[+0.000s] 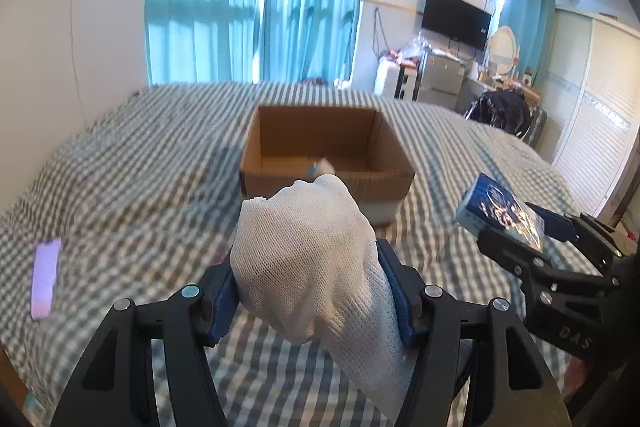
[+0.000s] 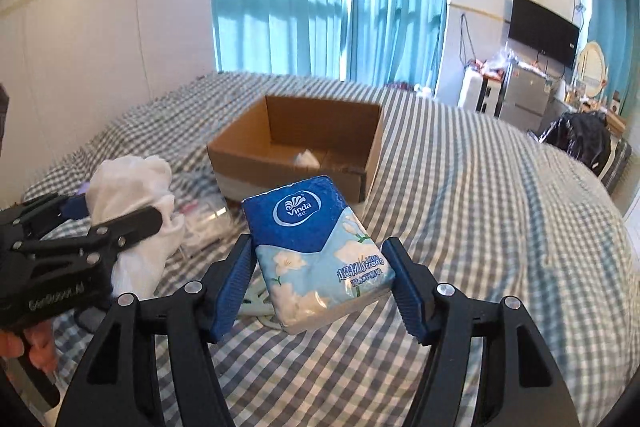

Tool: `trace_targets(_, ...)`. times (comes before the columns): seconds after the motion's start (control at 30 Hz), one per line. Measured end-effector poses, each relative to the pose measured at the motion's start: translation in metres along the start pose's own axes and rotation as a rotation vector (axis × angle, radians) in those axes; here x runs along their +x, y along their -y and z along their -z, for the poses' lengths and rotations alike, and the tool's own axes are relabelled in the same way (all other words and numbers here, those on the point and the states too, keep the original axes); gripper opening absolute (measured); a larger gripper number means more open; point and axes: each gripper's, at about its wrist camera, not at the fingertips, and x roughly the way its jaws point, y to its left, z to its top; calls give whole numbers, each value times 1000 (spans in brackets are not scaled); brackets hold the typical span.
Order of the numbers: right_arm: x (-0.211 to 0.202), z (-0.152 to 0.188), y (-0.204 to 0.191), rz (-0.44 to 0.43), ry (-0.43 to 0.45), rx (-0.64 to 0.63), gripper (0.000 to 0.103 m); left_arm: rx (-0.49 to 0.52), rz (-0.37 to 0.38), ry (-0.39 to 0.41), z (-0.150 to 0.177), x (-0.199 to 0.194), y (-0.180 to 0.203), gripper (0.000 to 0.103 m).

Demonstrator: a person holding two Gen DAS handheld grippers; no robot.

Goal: Organize objects
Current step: 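Carry the glove and tissue pack into the box and release both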

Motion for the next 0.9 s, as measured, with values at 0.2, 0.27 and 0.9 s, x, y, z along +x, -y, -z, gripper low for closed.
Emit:
trace_targets(0.2, -17, -32, 2, -7, 87, -36, 65, 15, -9, 62, -37, -5, 2, 63)
trace_targets(0.27, -16, -46, 2, -15, 102, -42, 65, 18, -7, 80, -51, -2, 4, 63)
trace_targets(0.9, 59, -171, 18, 10, 141, -107, 65, 53, 12, 160, -151, 76, -17, 64)
